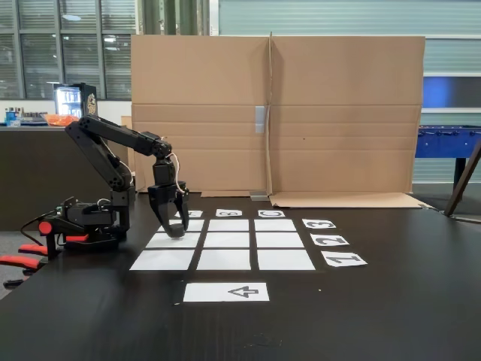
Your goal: Pick up a new token and place it in the grid on square A2.
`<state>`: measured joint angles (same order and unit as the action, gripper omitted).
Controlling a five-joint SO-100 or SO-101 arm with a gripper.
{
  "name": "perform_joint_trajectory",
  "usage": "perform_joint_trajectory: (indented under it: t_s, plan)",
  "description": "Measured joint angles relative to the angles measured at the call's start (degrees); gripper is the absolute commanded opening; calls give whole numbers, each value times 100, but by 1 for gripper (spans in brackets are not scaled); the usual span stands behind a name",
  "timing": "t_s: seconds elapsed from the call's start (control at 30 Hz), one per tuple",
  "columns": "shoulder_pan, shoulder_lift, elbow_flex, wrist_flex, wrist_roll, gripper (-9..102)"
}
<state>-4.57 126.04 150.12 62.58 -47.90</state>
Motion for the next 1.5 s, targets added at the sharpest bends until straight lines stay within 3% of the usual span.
perform_joint_trajectory:
  t_s: [0.67, 1.5]
  plan:
    - [0, 0, -158, 26, 105, 28]
    - [0, 624, -3041, 2197, 791, 28]
